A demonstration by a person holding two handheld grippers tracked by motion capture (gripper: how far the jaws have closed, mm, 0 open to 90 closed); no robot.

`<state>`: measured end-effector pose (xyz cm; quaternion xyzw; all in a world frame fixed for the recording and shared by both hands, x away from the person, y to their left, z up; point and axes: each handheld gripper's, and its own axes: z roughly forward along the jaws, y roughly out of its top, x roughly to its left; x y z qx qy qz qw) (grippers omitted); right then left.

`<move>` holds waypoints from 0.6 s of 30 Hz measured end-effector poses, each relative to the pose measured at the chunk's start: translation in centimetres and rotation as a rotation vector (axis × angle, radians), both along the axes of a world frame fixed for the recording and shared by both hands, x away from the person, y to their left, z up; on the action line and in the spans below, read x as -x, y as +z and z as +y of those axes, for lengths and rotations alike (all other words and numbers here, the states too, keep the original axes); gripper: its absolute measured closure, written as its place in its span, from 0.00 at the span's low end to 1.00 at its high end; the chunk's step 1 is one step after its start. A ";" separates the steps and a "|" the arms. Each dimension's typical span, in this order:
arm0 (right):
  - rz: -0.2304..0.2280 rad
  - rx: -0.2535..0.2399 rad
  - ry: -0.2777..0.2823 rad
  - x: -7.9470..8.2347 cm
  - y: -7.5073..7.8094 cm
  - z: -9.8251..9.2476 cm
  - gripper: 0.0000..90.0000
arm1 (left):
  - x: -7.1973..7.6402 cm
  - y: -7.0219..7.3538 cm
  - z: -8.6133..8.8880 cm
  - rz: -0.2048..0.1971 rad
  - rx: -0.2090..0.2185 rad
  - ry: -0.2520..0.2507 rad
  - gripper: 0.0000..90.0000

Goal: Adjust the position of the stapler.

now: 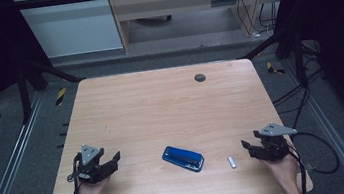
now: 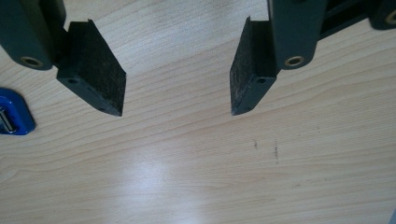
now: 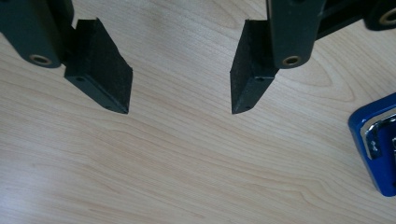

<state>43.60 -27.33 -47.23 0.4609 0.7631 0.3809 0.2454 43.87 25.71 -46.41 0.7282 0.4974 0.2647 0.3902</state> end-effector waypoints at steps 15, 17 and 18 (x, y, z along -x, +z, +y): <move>0.010 0.020 0.066 0.7 1.8 2.0 0.46 | -0.1 0.0 -0.2 0.002 -0.019 -0.027 0.39; 0.011 0.020 0.075 0.7 2.0 2.2 0.46 | -0.1 -0.1 -0.2 0.005 -0.023 -0.027 0.39; 0.008 0.025 0.081 0.6 2.2 2.4 0.46 | -0.2 -0.1 -0.2 0.008 -0.025 -0.025 0.39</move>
